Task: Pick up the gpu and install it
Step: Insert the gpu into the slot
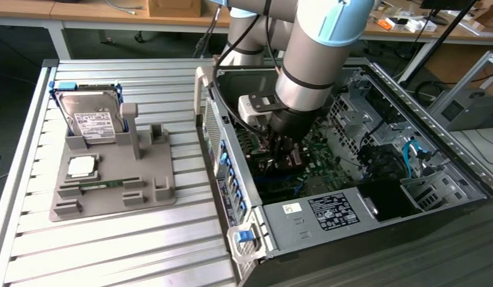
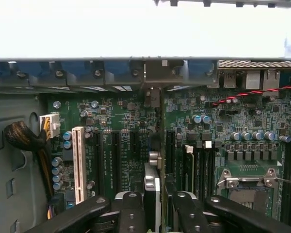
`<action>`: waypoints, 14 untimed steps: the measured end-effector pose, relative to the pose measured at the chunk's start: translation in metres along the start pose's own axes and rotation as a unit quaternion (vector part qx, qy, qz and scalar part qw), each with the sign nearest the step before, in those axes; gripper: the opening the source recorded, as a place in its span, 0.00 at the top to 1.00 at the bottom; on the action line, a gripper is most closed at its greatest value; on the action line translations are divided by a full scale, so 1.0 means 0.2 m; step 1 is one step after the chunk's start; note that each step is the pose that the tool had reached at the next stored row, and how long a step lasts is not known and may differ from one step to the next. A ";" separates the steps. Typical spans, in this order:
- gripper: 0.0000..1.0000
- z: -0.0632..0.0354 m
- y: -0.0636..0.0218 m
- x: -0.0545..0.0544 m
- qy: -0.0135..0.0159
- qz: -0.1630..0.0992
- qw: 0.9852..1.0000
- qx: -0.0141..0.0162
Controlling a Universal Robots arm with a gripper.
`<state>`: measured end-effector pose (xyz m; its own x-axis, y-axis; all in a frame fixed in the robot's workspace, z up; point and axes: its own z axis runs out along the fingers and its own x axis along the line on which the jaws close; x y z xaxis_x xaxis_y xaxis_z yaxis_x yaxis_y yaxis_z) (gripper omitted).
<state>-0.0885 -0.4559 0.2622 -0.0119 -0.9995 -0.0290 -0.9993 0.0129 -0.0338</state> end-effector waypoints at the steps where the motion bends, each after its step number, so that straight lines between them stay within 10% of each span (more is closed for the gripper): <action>1: 0.73 0.000 0.000 0.00 0.000 0.000 1.000 0.000; 14: 0.73 0.000 0.012 0.00 0.000 0.006 1.000 0.000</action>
<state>-0.0908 -0.4560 0.2621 -0.0230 -0.9993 -0.0288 -0.9991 0.0240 -0.0338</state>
